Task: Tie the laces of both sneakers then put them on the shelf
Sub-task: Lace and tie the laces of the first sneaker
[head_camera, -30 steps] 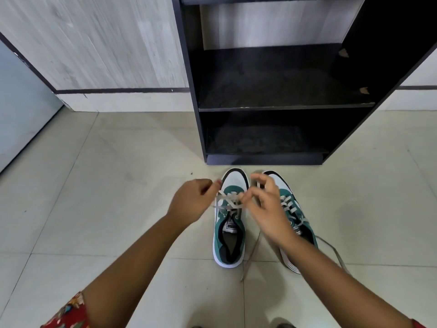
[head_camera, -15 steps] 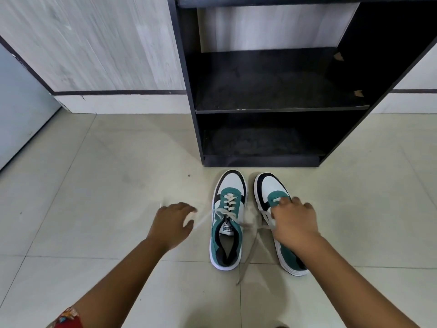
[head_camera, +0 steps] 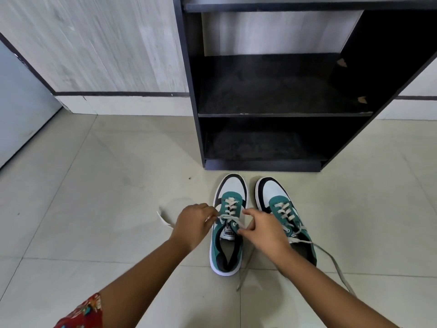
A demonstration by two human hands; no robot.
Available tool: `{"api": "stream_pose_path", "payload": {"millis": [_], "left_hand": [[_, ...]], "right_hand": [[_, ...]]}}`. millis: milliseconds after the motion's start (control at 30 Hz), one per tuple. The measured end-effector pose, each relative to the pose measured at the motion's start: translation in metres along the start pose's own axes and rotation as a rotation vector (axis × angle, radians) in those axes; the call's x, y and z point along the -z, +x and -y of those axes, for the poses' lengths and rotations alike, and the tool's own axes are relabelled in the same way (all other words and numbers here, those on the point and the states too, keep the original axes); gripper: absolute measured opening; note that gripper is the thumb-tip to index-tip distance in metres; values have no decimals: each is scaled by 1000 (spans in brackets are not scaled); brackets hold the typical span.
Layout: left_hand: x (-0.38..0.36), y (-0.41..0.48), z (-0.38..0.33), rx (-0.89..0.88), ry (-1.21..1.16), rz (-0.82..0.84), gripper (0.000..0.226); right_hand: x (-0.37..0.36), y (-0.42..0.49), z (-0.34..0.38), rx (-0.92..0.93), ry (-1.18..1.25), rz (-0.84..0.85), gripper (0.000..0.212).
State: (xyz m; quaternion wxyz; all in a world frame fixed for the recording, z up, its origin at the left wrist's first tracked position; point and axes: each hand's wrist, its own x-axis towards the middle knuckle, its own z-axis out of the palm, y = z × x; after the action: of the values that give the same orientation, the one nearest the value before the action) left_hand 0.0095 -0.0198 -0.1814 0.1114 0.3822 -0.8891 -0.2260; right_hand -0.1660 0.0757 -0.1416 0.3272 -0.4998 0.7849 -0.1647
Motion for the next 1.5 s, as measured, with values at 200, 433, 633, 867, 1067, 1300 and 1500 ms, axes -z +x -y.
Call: {"api": "stream_pose_path", "payload": {"millis": [200,433,633,867,1067,1300,1500], "left_hand": [[3,-21,22,34,114,-16,8],[1,-27,4,140,-155,167,38],[-4,-18,-3,109,-33,57,23],[-10,-18,5,-43,327,43,24],[-7,-19,4,4,374,85,28],[1,-19,4,177,-105,70,43],[20,-5,-26,604,-1018,132,35]], "right_hand": [[17,-2,-23,-37,-222,19,10],[-2,-1,-7,116,-319,99,33],[-7,3,-4,126,-251,6,20],[-5,4,-15,56,-159,4,19],[-9,3,-24,40,-144,35,15],[2,3,-22,27,162,187,19],[-8,-1,-7,111,678,143,22]]}}
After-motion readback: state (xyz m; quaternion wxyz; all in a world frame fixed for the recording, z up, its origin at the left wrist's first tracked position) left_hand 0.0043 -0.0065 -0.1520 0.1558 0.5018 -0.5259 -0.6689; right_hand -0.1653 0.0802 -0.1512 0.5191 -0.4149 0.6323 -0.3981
